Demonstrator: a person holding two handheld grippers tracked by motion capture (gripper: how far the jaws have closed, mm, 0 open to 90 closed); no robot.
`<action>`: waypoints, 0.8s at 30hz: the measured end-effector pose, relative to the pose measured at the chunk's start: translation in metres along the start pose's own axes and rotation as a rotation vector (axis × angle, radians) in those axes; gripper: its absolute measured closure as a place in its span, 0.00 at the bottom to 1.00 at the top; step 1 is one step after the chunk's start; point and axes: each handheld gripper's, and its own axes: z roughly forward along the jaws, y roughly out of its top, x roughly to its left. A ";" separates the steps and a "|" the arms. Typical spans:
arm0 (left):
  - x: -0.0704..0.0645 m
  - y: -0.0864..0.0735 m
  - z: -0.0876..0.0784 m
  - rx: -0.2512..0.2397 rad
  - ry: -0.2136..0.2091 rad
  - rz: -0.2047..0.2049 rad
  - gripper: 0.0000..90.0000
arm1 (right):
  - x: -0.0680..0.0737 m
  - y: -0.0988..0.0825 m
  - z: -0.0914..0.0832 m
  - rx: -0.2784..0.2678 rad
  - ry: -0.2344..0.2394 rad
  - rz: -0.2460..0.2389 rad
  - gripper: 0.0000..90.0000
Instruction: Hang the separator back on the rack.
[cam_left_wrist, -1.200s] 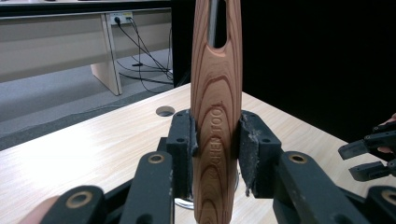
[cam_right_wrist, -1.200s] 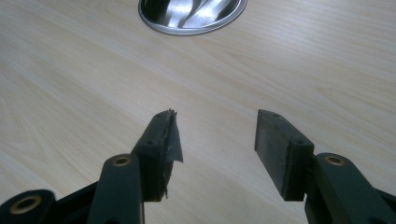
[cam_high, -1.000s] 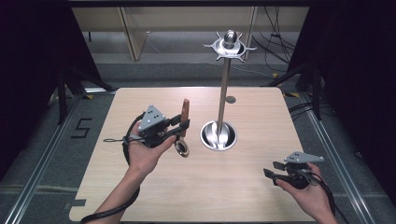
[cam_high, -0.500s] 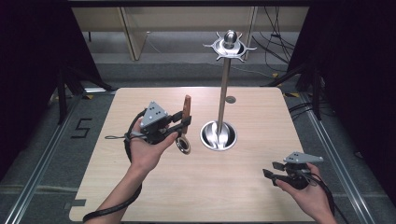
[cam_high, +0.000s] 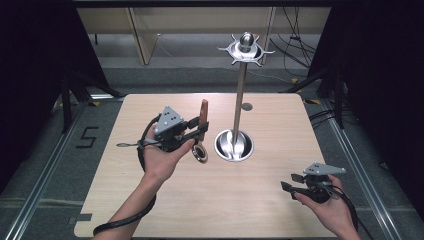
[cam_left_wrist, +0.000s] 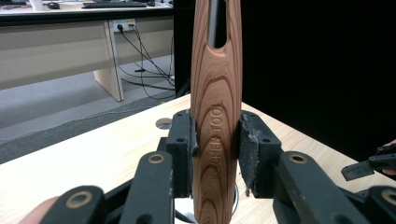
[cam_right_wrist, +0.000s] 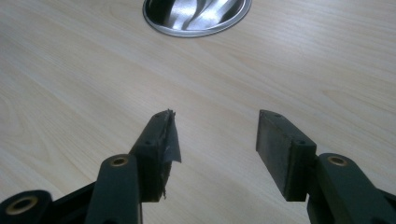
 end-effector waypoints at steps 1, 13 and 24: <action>0.000 0.000 0.000 -0.002 0.000 -0.002 0.75 | 0.000 0.000 0.000 0.000 0.000 0.000 0.53; -0.002 0.006 0.005 -0.012 0.003 0.004 0.75 | -0.001 0.000 0.000 -0.006 -0.001 -0.006 0.53; -0.003 0.009 0.007 -0.016 0.001 0.004 0.75 | 0.000 0.000 -0.002 -0.011 -0.010 0.010 0.53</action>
